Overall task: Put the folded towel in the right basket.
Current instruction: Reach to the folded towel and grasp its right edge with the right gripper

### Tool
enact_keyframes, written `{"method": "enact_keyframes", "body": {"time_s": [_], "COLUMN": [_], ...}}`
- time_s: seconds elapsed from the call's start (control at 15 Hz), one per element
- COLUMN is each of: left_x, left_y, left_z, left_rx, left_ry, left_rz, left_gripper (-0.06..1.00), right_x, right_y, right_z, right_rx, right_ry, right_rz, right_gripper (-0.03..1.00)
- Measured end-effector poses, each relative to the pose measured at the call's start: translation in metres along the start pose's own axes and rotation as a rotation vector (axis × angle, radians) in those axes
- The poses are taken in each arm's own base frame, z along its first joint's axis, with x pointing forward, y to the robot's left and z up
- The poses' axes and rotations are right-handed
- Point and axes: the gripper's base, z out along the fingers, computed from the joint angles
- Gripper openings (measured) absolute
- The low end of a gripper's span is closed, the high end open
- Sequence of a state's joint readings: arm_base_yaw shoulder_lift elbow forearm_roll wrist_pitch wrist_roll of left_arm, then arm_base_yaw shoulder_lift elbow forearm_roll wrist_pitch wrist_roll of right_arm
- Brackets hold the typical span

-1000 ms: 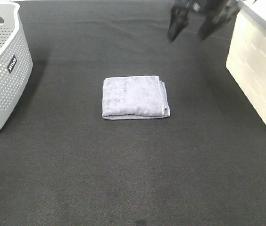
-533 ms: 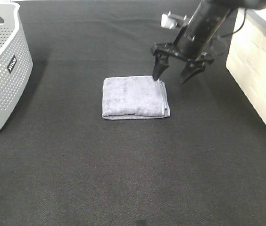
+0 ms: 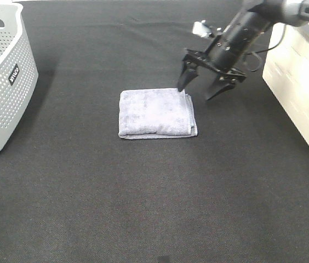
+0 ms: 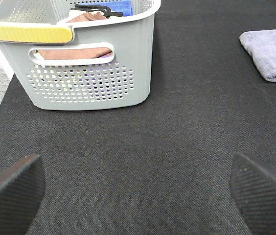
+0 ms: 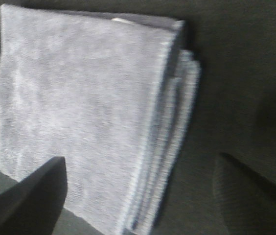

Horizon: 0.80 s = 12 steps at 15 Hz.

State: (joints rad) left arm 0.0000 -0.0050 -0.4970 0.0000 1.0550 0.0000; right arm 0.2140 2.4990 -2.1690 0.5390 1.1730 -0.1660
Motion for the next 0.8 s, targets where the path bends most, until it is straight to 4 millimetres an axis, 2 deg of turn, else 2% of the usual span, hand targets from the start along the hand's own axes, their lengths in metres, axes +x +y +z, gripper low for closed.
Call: {"method": "enact_keyframes", "body": {"time_s": [0.07, 0.33, 0.4, 0.6, 0.8], "left_x": [0.0, 0.0, 0.0, 0.0, 0.0], "left_y": [0.0, 0.0, 0.0, 0.0, 0.0], "left_z": [0.0, 0.0, 0.0, 0.0, 0.0], "left_rx": [0.0, 0.0, 0.0, 0.0, 0.0], "left_ry": [0.0, 0.0, 0.0, 0.0, 0.0], "left_rz": [0.0, 0.0, 0.0, 0.0, 0.0], "left_gripper": [0.97, 0.97, 0.97, 0.97, 0.97], "right_x": [0.001, 0.008, 0.008, 0.008, 0.01], "right_y": [-0.006, -0.021, -0.021, -0.017, -0.008], "right_z": [0.001, 0.032, 0.034, 0.045, 0.053], "right_rx": [-0.002, -0.017, -0.023, -0.125, -0.153], "right_ry": [0.019, 0.084, 0.083, 0.074, 0.08], "right_rz": [-0.006, 0.015, 0.005, 0.012, -0.02], "right_gripper": [0.77, 0.77, 0.76, 0.76, 0.7]}}
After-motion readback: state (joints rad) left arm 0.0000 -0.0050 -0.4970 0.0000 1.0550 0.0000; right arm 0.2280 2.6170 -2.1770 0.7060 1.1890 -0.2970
